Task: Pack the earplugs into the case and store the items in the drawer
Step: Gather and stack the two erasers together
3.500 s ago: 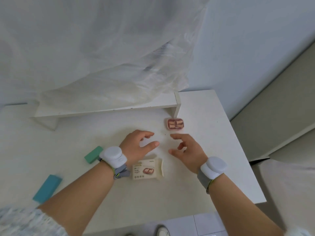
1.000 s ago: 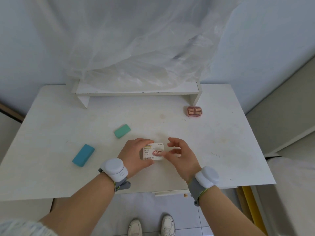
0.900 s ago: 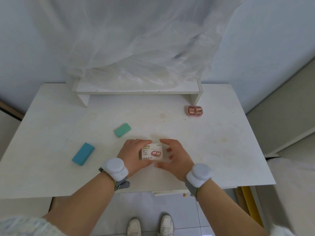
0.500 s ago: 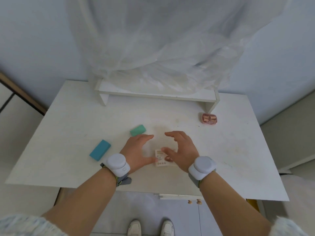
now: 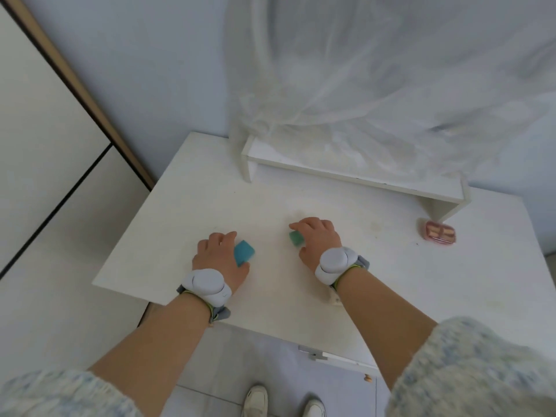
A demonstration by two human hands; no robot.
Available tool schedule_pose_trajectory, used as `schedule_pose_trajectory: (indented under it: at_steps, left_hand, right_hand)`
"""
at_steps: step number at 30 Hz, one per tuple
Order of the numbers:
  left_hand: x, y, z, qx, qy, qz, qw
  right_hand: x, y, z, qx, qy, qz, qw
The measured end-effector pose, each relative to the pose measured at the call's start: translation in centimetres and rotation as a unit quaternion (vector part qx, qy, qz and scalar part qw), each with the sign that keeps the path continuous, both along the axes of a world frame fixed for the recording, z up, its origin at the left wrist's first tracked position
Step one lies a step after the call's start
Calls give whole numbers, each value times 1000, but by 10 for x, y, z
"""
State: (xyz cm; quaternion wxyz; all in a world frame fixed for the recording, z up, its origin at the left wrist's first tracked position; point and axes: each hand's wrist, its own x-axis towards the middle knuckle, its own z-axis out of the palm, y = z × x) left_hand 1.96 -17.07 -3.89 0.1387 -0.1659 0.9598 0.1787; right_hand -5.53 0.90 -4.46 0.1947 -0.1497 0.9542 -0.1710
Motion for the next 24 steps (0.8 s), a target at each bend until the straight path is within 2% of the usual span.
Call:
schedule_pose_trajectory:
  at_steps: [5, 12, 15, 24]
  left_hand:
    - [-3, 1, -9, 37, 21, -18, 999]
    - [-10, 18, -8, 183, 47, -86, 978]
    - [-5, 12, -7, 231, 66, -54, 969]
    - [6, -6, -14, 243, 89, -30, 966]
  right_hand:
    - [-3, 3, -2, -24, 25, -7, 999]
    - [17, -4, 16, -185, -2, -33, 982]
    - [26, -10, 17, -185, -15, -5, 983]
    - [33, -34, 10, -135, -14, 68, 988]
